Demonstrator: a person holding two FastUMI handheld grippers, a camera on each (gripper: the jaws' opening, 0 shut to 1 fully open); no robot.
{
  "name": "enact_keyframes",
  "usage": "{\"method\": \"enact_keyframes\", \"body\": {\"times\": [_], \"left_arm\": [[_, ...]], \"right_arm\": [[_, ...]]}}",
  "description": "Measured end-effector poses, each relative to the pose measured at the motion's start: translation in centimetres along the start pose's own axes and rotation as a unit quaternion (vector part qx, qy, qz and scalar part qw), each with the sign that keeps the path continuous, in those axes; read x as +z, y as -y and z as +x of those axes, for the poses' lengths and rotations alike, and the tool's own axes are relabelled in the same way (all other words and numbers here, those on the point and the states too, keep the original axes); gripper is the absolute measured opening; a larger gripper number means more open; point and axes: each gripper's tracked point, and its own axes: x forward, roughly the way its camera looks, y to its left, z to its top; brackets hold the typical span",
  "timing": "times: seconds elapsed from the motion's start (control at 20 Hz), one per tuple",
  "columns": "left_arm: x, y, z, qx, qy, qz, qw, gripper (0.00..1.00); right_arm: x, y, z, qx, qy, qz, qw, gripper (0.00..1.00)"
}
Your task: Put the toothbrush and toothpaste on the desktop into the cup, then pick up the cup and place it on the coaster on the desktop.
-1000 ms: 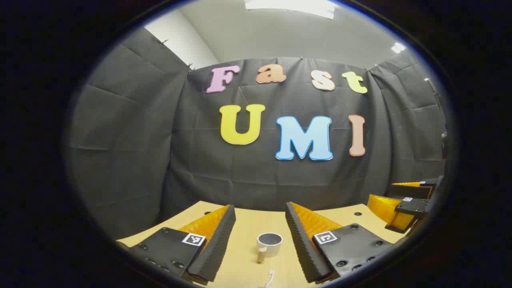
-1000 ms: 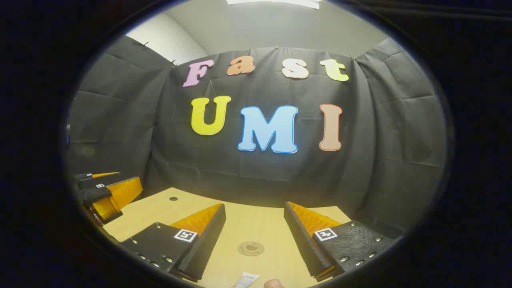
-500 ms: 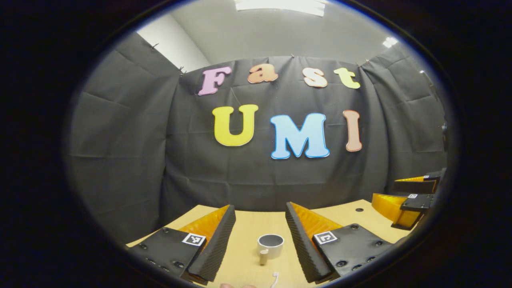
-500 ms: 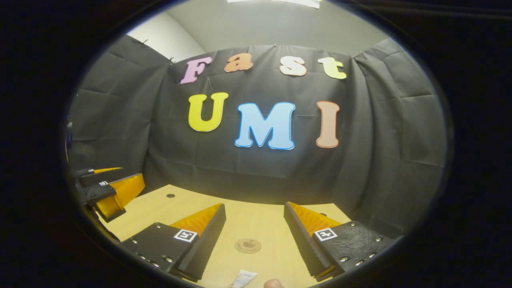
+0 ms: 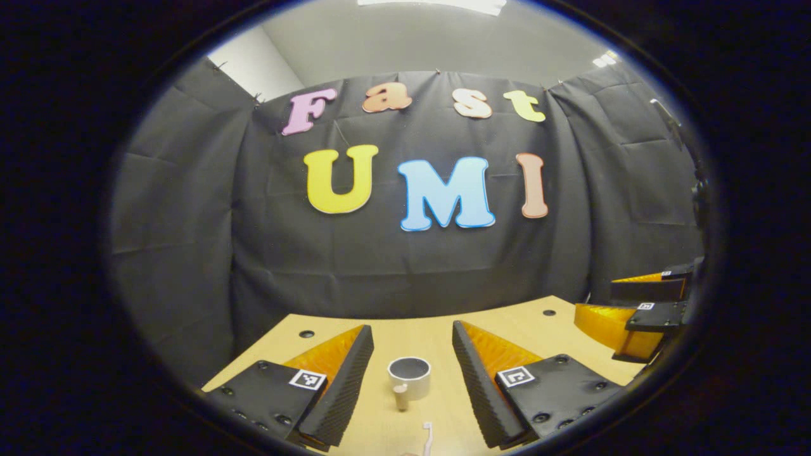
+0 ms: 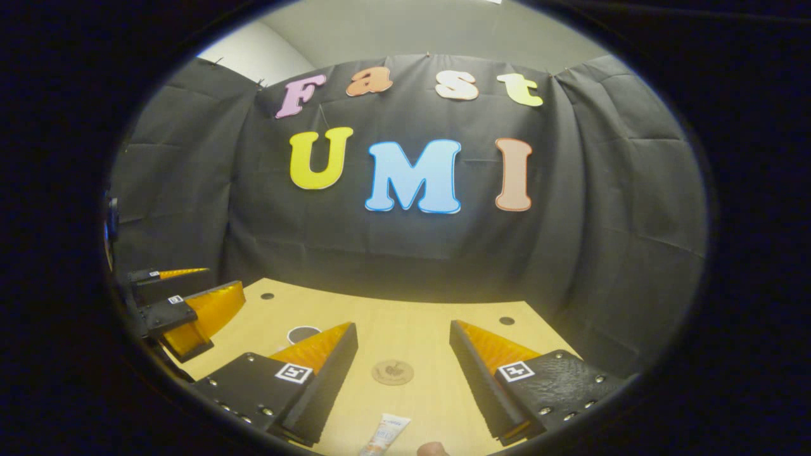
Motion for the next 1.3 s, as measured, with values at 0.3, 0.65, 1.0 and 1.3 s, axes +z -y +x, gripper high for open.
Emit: {"method": "enact_keyframes", "body": {"times": [0.3, 0.65, 1.0, 1.3], "left_arm": [[-4.0, 0.6, -2.2, -0.024, -0.110, -0.004, 0.994, 0.83], [-7.7, 1.6, -4.6, -0.041, -0.221, -0.029, 0.974, 0.83], [-11.1, 1.7, -8.2, -0.038, -0.355, -0.038, 0.933, 0.84], [-12.5, 1.7, -14.7, -0.046, -0.519, -0.039, 0.853, 0.85]], "right_arm": [[-6.1, -1.0, 0.2, 0.001, -0.121, -0.001, 0.993, 0.91], [-12.0, -1.3, -0.1, 0.005, -0.245, 0.006, 0.970, 0.91], [-17.7, -2.6, -0.3, 0.012, -0.371, 0.042, 0.927, 0.92], [-23.3, -3.8, -1.6, 0.026, -0.483, 0.085, 0.871, 0.93]]}}
